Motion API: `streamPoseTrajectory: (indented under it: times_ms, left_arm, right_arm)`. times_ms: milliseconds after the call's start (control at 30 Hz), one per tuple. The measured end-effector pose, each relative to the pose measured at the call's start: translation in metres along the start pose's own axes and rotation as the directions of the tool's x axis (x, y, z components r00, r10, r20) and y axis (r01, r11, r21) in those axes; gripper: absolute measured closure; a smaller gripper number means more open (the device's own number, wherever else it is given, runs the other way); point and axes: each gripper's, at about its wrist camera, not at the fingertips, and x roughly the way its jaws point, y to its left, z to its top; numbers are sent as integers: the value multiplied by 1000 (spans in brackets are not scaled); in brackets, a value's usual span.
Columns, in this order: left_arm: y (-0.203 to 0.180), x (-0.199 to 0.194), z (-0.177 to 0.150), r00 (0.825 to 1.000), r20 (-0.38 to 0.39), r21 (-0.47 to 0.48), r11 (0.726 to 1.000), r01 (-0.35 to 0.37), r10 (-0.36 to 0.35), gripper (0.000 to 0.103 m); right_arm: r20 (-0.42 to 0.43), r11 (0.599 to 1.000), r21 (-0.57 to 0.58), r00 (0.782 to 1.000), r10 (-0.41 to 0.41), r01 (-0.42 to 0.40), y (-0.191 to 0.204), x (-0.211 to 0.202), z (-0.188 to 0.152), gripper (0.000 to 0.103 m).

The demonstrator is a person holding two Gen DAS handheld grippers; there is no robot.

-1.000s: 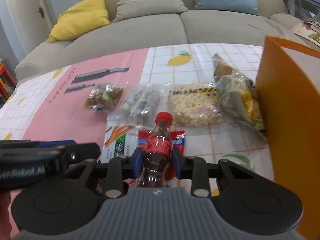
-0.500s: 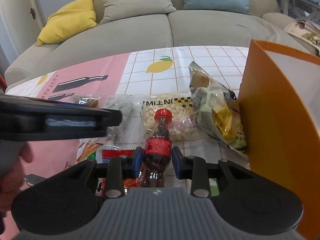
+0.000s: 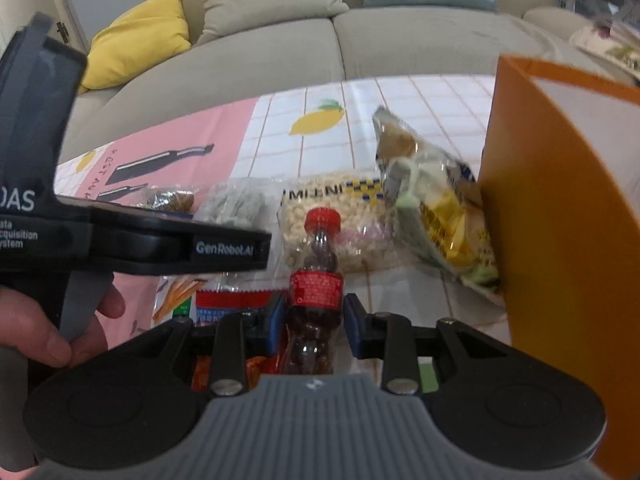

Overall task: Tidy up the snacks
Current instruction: 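Grasp the cola bottle with right tool while left grasps the clear egg pack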

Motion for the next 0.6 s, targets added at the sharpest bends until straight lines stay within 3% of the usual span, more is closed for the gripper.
streamPoseTrajectory:
  times_ms: [267, 600]
  left_arm:
    - [3, -17, 0, 1000, 27, -40, 999, 10, -8, 40]
    - [1, -76, -9, 994, 99, -92, 995, 46, -37, 41]
  right_arm:
    - [-8, 1000, -1, 1000, -17, 17, 2, -9, -4, 74]
    - [-18, 999, -13, 999, -44, 44, 4, -38, -2, 74]
